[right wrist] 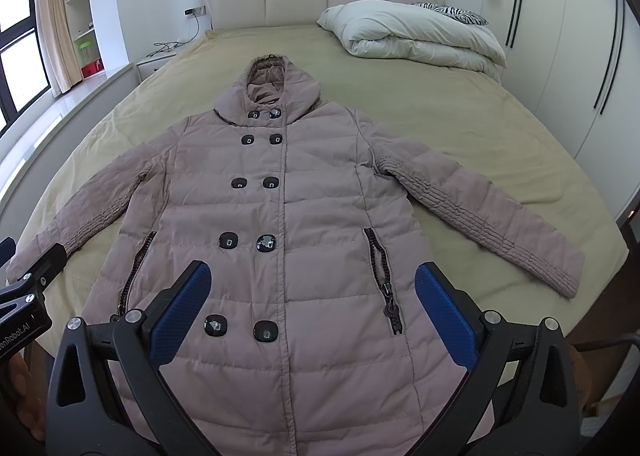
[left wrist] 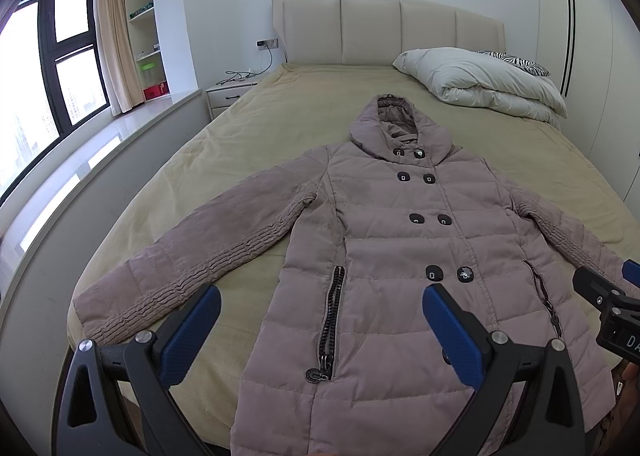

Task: Fold large clothes
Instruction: 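Grasp the cuff of the coat sleeve with the right gripper and lift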

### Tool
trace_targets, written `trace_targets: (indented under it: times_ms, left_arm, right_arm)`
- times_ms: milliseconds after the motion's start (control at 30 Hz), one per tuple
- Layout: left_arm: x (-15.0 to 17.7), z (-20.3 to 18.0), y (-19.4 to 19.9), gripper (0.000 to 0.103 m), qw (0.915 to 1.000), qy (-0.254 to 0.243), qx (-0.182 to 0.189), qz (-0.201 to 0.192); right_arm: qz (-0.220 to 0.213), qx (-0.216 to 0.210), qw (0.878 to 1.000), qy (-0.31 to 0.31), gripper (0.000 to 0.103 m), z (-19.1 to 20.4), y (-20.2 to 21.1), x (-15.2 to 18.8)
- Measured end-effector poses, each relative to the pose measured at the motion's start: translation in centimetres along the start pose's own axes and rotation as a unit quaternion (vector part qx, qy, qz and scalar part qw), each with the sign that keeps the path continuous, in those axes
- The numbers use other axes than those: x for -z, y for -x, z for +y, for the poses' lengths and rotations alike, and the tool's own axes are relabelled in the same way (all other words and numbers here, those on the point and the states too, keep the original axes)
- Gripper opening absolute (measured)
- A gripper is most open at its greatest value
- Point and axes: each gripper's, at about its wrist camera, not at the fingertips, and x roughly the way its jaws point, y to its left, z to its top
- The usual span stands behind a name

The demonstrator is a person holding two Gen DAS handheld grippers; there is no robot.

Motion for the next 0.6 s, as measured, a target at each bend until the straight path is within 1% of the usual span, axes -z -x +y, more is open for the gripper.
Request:
trace_targets:
  times_ms: [267,400,467,533,600]
  left_arm:
    - [0.3,0.3,-0.4,0.103,1.0,0.0,-0.003,0.002]
    - [0.4,0.7,-0.9,0.103,0.9998,0.011,0.014,0.01]
    - [0.3,0.3,-1.3,0.103,0.9996,0.011,0.021,0.017]
    - [0.6,0.0,-1.9,0.103,0.9995,0.007,0.024,0.022]
    - [0.9,-0.7,-2.3,0.103,0.9998,-0.006,0.013,0.015]
  right_arm:
    - [0.003,-0.001,1.0,-0.001,0.103,0.1,-0.2,0.3]
    - [0.007,-0.017,1.0,-0.021,0.103,-1.1,-0.7,0.2]
    - [0.004,-0.031,0.998,-0.046,0.103,-2.7,-1.1,0.1]
    - [0.001,-0.053,0.994,-0.094,0.103,-5.9,-2.2,0.1]
    - [0.004,-0.059,0.985,-0.161,0.103,-10.3,-3.6,0.5]
